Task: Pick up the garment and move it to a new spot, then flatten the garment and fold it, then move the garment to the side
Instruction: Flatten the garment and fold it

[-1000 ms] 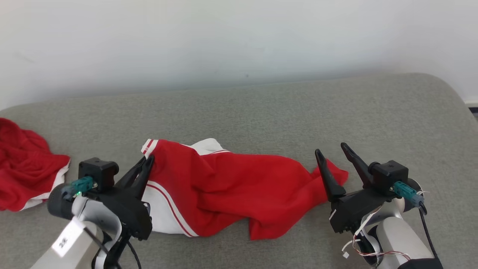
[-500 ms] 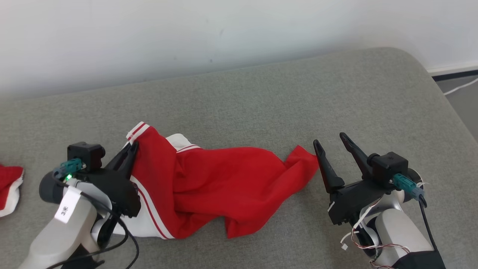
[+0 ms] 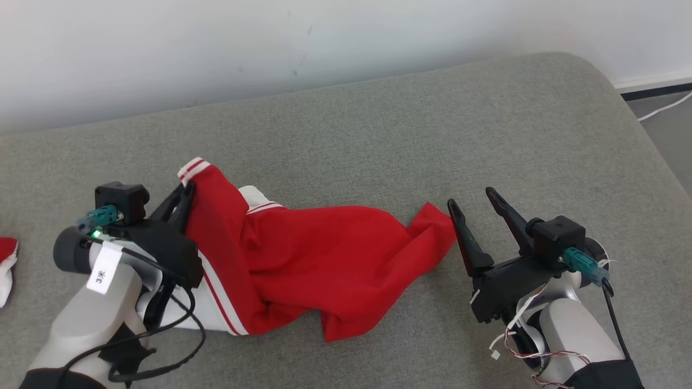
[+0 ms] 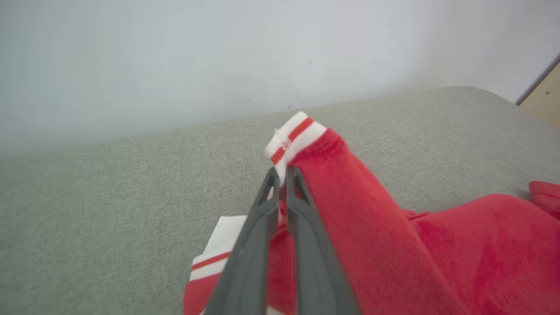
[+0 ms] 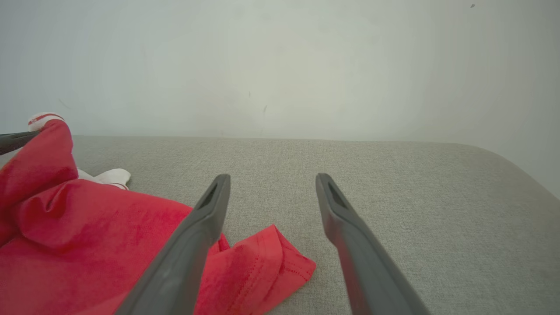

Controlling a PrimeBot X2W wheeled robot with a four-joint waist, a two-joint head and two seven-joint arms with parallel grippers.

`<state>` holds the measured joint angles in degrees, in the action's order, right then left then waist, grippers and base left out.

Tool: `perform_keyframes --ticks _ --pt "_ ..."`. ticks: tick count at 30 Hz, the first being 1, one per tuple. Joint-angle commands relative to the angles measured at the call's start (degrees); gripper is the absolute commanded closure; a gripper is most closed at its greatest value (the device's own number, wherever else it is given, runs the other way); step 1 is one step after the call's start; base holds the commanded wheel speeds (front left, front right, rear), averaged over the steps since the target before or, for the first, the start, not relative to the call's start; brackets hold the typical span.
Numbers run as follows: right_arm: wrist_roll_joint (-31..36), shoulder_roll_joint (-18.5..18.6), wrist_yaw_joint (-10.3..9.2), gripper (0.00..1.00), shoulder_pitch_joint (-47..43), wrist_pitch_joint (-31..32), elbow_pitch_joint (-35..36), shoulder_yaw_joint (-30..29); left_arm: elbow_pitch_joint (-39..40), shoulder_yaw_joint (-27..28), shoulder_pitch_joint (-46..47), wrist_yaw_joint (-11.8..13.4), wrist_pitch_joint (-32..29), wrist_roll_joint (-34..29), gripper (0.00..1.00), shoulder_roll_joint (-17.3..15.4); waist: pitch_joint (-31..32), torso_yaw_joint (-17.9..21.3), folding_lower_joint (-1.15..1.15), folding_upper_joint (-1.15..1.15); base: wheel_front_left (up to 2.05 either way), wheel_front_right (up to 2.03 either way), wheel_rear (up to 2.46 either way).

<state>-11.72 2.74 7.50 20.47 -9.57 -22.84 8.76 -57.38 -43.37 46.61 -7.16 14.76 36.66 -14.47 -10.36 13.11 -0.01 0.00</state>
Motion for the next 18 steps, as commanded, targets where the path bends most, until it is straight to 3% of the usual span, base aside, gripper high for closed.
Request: perform_keyframes --ticks 1,2,18 --pt "0.3 0.3 -0.02 0.00 0.5 -0.1 0.1 0.0 0.3 0.6 1.2 -0.3 0.5 0.0 0.60 -0.1 0.0 -0.2 0.01 0.00 0.00 0.00 0.00" --pt "0.3 0.3 -0.02 0.00 0.5 -0.1 0.1 0.0 0.6 1.2 1.0 -0.3 0.4 -0.1 0.00 0.1 0.1 -0.4 0.01 0.00 0.00 0.00 0.00" --pt "-0.7 0.3 -0.02 0.00 -1.3 -0.6 -1.1 -0.6 11.5 9.4 -8.5 0.9 0.5 -6.8 0.00 0.2 2.5 -6.4 0.01 0.00 0.00 0.00 0.00"
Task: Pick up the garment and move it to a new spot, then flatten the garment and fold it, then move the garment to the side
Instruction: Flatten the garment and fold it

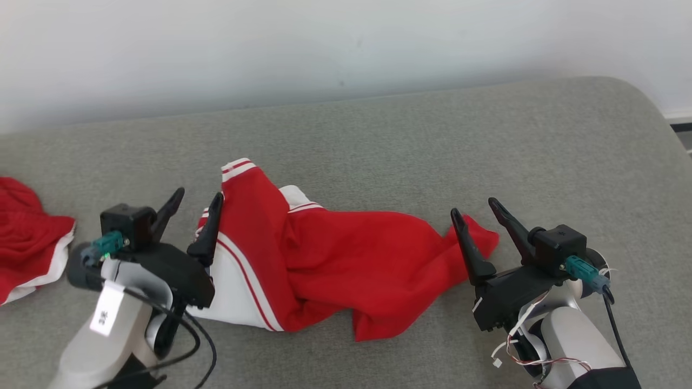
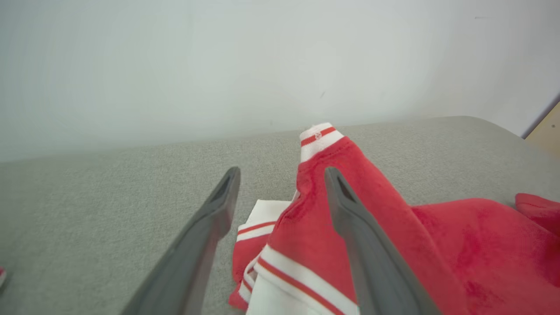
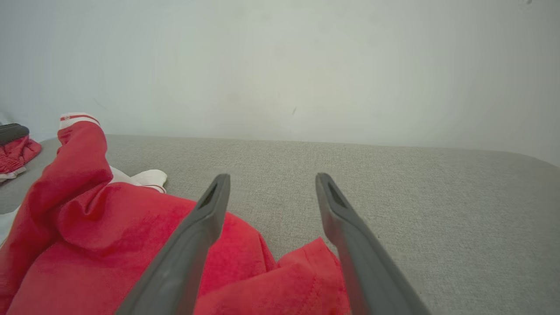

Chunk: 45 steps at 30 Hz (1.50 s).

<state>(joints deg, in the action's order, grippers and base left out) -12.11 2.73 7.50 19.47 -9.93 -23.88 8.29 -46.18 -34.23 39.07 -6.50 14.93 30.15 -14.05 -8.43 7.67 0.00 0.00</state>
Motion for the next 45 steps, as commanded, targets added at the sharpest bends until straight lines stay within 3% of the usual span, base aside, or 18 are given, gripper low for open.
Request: perform_keyframes --ticks 1,7,15,33,34,36,37,38,45 --pt "-0.4 0.3 -0.02 0.00 -0.4 -0.3 -0.1 0.0 0.9 0.7 -1.8 0.4 0.3 -0.7 0.00 -0.3 0.7 -1.2 0.00 0.00 0.00 0.00 0.00" --pt "-0.4 0.3 -0.02 0.00 -1.0 -0.3 -0.6 -0.1 2.5 1.7 -6.4 0.2 0.3 -2.1 0.00 -0.1 1.6 -2.6 0.00 0.00 0.00 0.00 0.00" --pt "-0.6 0.3 -0.02 0.00 -1.8 -0.2 -0.9 0.2 -1.3 0.6 -10.3 -0.2 -1.8 -0.1 0.00 -0.3 2.7 -3.3 0.00 0.00 0.00 0.00 0.00" --pt "0.1 0.3 -0.02 0.00 -2.1 0.1 -0.1 -0.4 -0.9 0.0 -12.5 0.4 -6.2 2.1 0.00 -1.6 2.2 -3.3 0.00 0.00 0.00 0.00 0.00" --pt "0.1 0.3 -0.02 0.00 -2.2 0.1 -0.1 -0.5 -0.5 0.1 -12.8 0.5 -6.6 2.2 0.02 -1.7 2.3 -3.3 0.00 0.00 0.00 0.00 0.00" --pt "0.1 0.3 -0.02 0.00 -2.3 0.1 0.0 -0.6 0.3 -0.3 -13.5 0.9 -7.8 2.3 0.53 -2.0 2.3 -3.4 0.00 0.00 0.00 0.00 0.00" --pt "0.1 0.3 -0.02 0.00 -2.4 0.1 0.0 -0.6 0.9 -0.3 -13.7 1.0 -8.4 2.5 0.64 -2.1 2.3 -3.4 0.00 0.00 0.00 0.00 0.00" --pt "0.1 0.3 -0.02 0.00 -2.4 0.1 0.0 -0.7 1.4 -0.4 -13.9 1.2 -8.9 2.4 1.00 -2.3 2.4 -3.5 0.00 0.00 0.00 0.00 0.00" --pt "-0.2 0.3 -0.02 0.00 -2.9 0.0 0.0 -0.7 7.8 -0.8 -15.7 3.6 -9.9 1.8 1.00 -3.7 3.2 -4.5 0.00 0.00 0.00 0.00 0.00"
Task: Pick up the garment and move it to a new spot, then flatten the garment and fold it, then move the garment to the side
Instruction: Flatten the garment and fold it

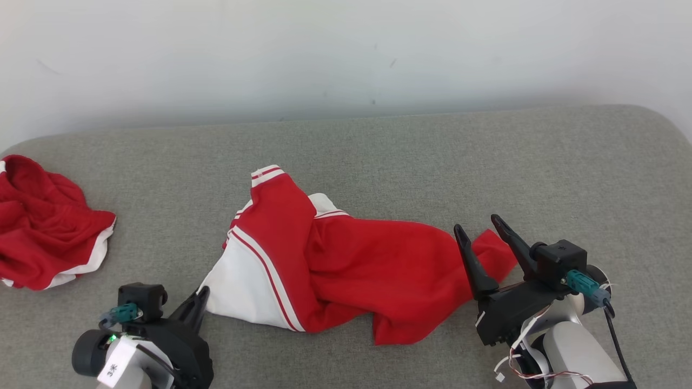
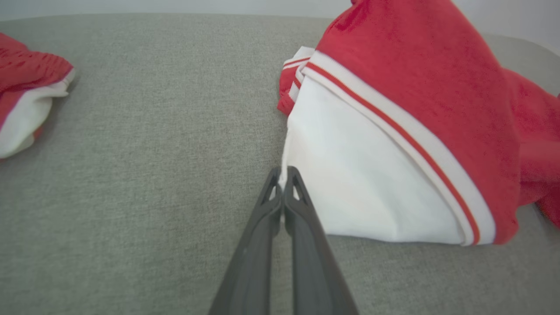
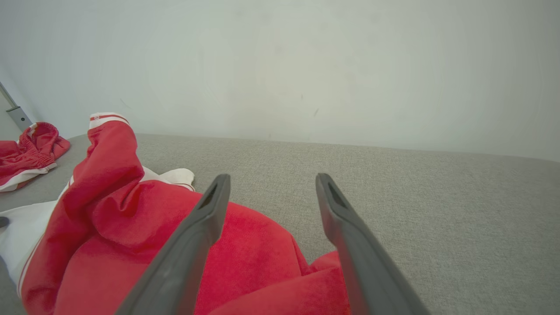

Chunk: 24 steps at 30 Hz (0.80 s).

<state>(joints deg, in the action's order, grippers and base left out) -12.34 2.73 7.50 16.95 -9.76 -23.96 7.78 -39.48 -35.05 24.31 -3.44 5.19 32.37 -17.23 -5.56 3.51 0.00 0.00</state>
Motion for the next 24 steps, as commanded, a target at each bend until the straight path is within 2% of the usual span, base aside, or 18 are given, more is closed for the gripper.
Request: perform_keyframes --ticks 1,7,17,24 --pt "-0.1 0.3 -0.02 0.00 -0.5 -0.2 0.0 -0.1 2.2 0.0 -1.4 0.9 -0.6 -0.4 1.00 -0.8 0.4 -0.5 0.00 0.00 0.00 0.00 0.00" --pt "-0.9 0.3 -0.02 0.00 -1.2 -0.5 -0.4 0.1 13.2 0.4 -5.6 5.0 -3.5 -0.2 1.00 -3.0 1.6 -1.7 0.00 0.00 0.00 0.00 0.00" --pt "-1.5 0.3 -0.02 0.00 -1.6 -1.4 -1.2 -0.2 38.3 0.2 -14.1 13.5 -14.0 -1.4 1.00 -10.2 1.5 -4.0 0.00 0.00 0.00 0.00 0.00" --pt "-1.8 0.3 -0.02 0.00 -0.7 -1.6 -1.7 0.0 45.4 0.9 -17.9 16.2 -17.2 -0.3 1.00 -12.7 0.7 -5.2 0.00 0.00 0.00 0.00 0.00"
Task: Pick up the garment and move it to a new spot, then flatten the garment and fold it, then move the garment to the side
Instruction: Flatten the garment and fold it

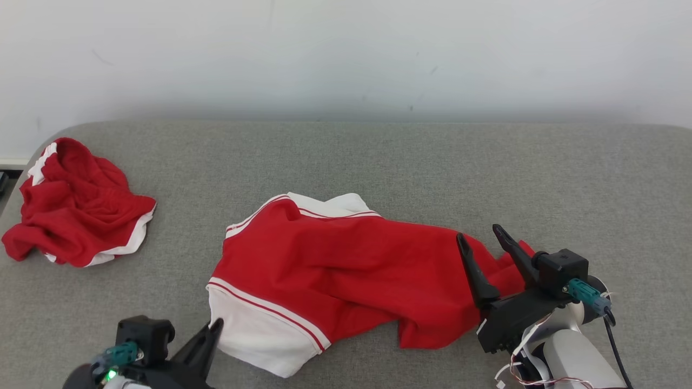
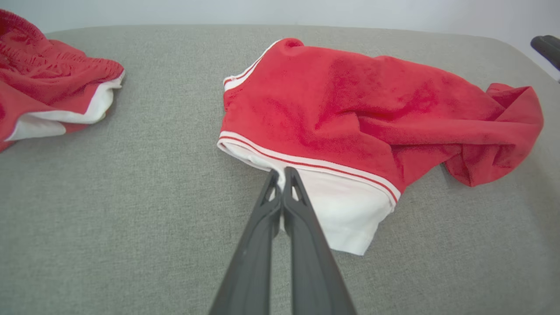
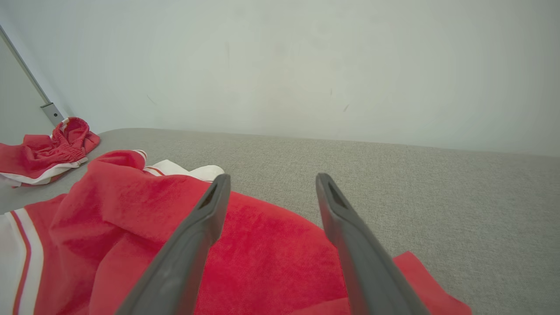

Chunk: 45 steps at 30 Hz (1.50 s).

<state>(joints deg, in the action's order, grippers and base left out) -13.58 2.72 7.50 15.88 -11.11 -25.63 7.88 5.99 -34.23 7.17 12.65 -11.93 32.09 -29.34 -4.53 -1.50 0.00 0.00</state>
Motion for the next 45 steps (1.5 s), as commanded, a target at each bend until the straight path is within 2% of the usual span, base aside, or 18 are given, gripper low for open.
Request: perform_keyframes --ticks 1,5,9,12,19,20,21,22,23,31,37,45 --pt "-0.5 0.3 -0.02 0.00 0.5 -0.3 -0.2 0.0 0.2 0.2 -1.4 0.3 0.0 0.6 1.00 -0.4 -0.4 -0.4 0.00 0.00 0.00 0.00 0.00" --pt "-0.4 0.3 -0.02 0.00 1.1 -0.4 -0.5 0.2 -1.9 0.5 -3.2 -0.1 1.1 2.6 1.00 0.5 -0.8 -0.7 0.00 0.00 0.00 0.00 0.00" --pt "0.1 0.3 -0.02 0.00 1.4 -0.5 -0.7 0.1 -6.5 0.9 -2.8 -1.5 4.3 3.7 1.00 1.9 -1.0 -0.9 0.00 0.00 0.00 0.00 0.00" --pt "0.3 0.3 -0.02 0.00 1.7 -0.5 -0.9 0.2 -10.6 2.0 -0.8 -1.6 9.2 2.2 1.00 2.9 -1.1 -0.9 0.00 0.00 0.00 0.00 0.00" --pt "-0.1 0.3 -0.02 0.00 1.7 -0.4 -1.2 0.8 -17.7 1.2 0.3 -3.6 12.7 2.9 1.00 5.1 -0.8 -0.2 0.00 0.00 0.00 0.00 0.00" --pt "-0.1 0.3 -0.02 0.00 1.8 -0.4 -1.2 0.8 -18.4 1.1 0.3 -3.9 12.8 3.0 0.91 5.3 -0.8 -0.1 0.00 0.00 0.00 0.00 0.00" --pt "0.0 0.3 -0.02 0.00 1.8 -0.5 -1.2 0.7 -18.9 1.1 0.4 -4.0 13.1 3.1 0.58 5.4 -0.7 -0.1 0.00 0.00 0.00 0.00 0.00" --pt "0.0 0.3 -0.02 0.00 1.8 -0.5 -1.2 0.7 -19.5 1.0 0.6 -3.9 13.2 2.8 0.17 5.4 -0.7 0.0 0.00 0.00 0.00 0.00 0.00" --pt "0.0 0.3 -0.02 0.00 1.8 -0.5 -1.2 0.6 -19.9 1.1 0.8 -3.8 13.8 2.6 0.00 5.5 -0.7 0.1 0.00 0.00 0.00 0.00 0.00" --pt "1.3 0.3 -0.02 0.00 1.5 -0.5 -0.9 0.7 -21.2 3.8 1.7 -2.6 22.0 1.1 0.00 5.3 -0.3 0.4 0.00 0.00 0.00 0.00 0.00" --pt "3.1 0.3 -0.02 0.00 0.5 0.3 -0.1 -0.8 -19.7 5.1 0.2 -1.1 25.4 0.0 0.00 6.0 1.0 1.3 0.00 0.00 0.00 0.00 0.00" --pt "5.6 0.3 -0.02 0.00 -1.6 1.2 3.8 -5.5 -14.7 10.6 -2.6 -0.1 27.2 -1.8 0.00 7.2 1.8 3.2 0.00 0.00 0.00 0.00 0.00"
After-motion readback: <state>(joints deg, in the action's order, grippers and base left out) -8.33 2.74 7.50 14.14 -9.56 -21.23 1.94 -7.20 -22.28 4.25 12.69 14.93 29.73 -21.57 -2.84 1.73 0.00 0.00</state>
